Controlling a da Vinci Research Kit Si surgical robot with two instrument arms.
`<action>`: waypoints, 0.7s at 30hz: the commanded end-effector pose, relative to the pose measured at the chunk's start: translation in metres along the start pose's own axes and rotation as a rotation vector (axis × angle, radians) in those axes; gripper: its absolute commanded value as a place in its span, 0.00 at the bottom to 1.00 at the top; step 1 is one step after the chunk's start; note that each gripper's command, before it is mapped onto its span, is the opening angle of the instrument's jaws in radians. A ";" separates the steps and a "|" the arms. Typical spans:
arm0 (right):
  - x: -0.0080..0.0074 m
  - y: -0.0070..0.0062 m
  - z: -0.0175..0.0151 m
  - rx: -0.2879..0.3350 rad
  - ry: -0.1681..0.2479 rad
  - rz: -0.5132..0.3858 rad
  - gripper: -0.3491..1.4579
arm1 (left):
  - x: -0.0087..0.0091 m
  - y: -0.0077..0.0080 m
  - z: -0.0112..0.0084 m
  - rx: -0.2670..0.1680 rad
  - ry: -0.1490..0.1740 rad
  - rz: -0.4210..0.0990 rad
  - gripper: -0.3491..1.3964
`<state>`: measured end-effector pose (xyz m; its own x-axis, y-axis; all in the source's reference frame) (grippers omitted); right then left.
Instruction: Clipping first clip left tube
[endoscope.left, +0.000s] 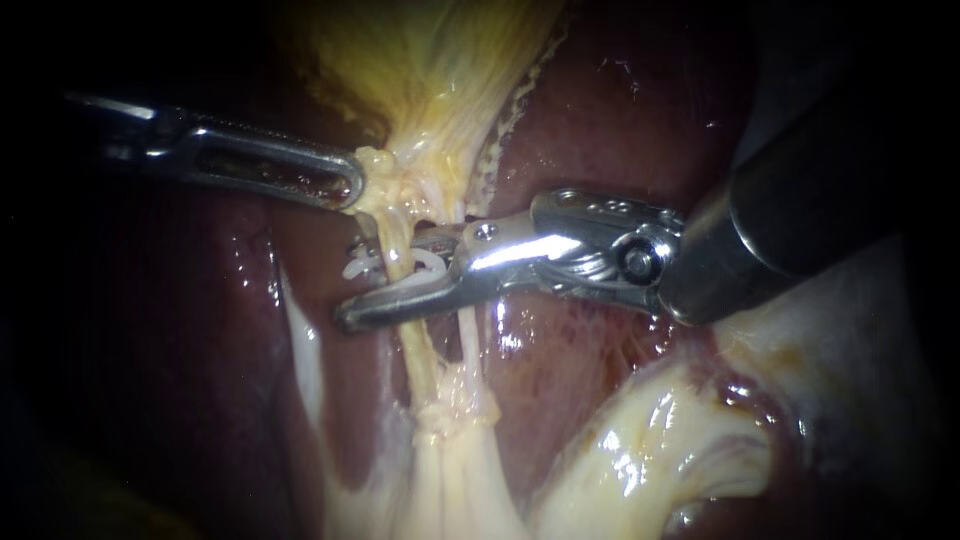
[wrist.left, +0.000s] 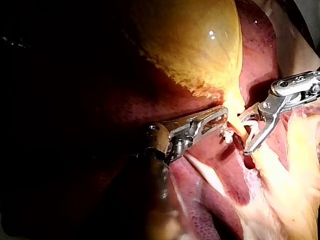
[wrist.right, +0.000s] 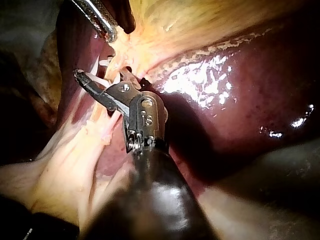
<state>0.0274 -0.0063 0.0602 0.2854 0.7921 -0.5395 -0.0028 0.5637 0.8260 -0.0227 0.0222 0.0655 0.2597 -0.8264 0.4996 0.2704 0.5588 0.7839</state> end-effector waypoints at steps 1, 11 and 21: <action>0.0000 0.0000 0.0000 0.005 -0.003 0.000 0.45 | 0.0000 0.0000 0.0000 0.000 0.000 0.000 0.00; -0.0016 -0.0025 -0.0001 0.130 -0.070 -0.020 0.45 | 0.0000 0.0000 -0.0001 0.001 0.000 0.000 0.00; -0.0056 -0.0054 0.0009 0.295 -0.185 -0.002 0.42 | 0.0000 0.0000 -0.0001 0.001 0.000 0.000 0.00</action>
<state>0.0267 -0.0144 0.0590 0.4611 0.7137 -0.5273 0.2800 0.4468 0.8497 -0.0226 0.0222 0.0655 0.2598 -0.8263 0.4998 0.2698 0.5590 0.7840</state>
